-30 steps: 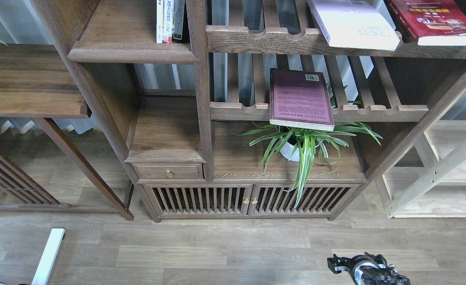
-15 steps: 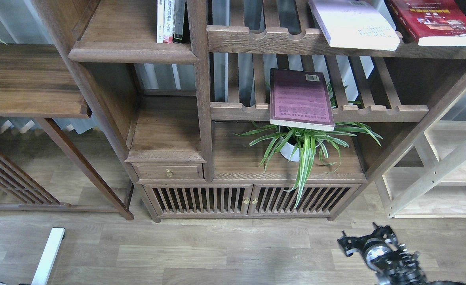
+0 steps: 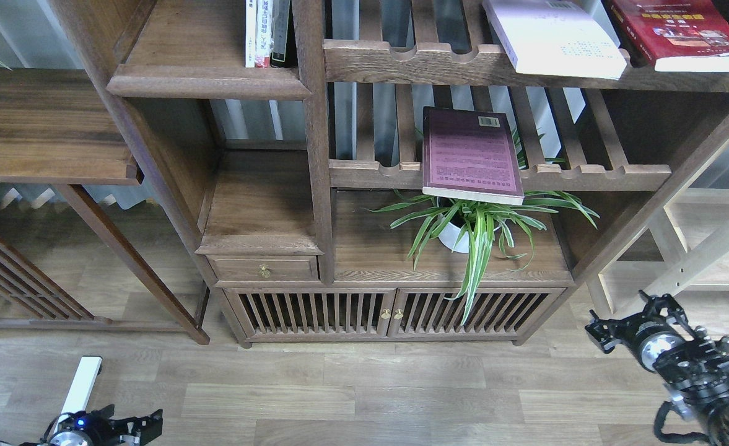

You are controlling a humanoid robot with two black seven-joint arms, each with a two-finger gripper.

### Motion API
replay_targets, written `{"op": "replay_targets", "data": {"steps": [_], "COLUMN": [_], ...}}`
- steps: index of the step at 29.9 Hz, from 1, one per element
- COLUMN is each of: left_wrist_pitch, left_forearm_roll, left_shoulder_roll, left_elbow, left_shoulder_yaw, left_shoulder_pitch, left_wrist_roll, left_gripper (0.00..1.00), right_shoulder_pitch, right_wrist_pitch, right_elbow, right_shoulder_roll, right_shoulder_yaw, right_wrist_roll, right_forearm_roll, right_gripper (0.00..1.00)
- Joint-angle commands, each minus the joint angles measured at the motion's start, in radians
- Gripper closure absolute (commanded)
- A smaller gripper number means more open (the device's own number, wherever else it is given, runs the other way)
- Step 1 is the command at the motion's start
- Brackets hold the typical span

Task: Organize books on shelf
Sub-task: 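Raise both grippers up toward the shelving unit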

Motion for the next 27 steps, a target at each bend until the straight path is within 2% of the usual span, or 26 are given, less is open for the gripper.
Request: {"op": "replay_targets", "data": {"steps": [1,7,12,17,19,27], "left_wrist_pitch": [-0.058,-0.166,-0.166,-0.166,-0.166,-0.166], "left_forearm_roll": [0.021,0.044,0.046,0.129,0.188,0.268], "left_shoulder_roll": [0.032,0.112,0.186,0.246,0.238,0.122], "left_elbow": [-0.001,-0.001,-0.004,-0.007,-0.006,-0.045], "left_shoulder_yaw": [0.0,0.0,0.0,0.012,0.02,0.025], "left_shoulder_pitch": [-0.014,-0.063,-0.105,-0.12,-0.117,-0.129], "left_wrist_roll": [-0.032,-0.066,-0.101,-0.164,-0.189,-0.206], "left_gripper": [0.02,0.02,0.02,0.02,0.02,0.02], "right_shoulder_pitch": [0.0,0.006,0.014,0.02,0.017,0.011], "right_wrist_pitch": [-0.003,-0.004,-0.001,-0.001,-0.013,-0.044], "right_elbow": [0.046,0.148,0.243,0.317,0.315,0.315], "right_shoulder_roll": [-0.058,-0.165,-0.249,-0.32,-0.317,-0.311], "right_shoulder_yaw": [-0.002,-0.003,-0.003,-0.002,-0.002,-0.002], "right_wrist_roll": [0.002,0.002,0.002,0.002,0.002,0.002], "right_forearm_roll": [-0.034,-0.113,-0.16,-0.196,-0.196,-0.196], "right_gripper": [0.0,0.0,0.0,0.0,0.0,0.0]}}
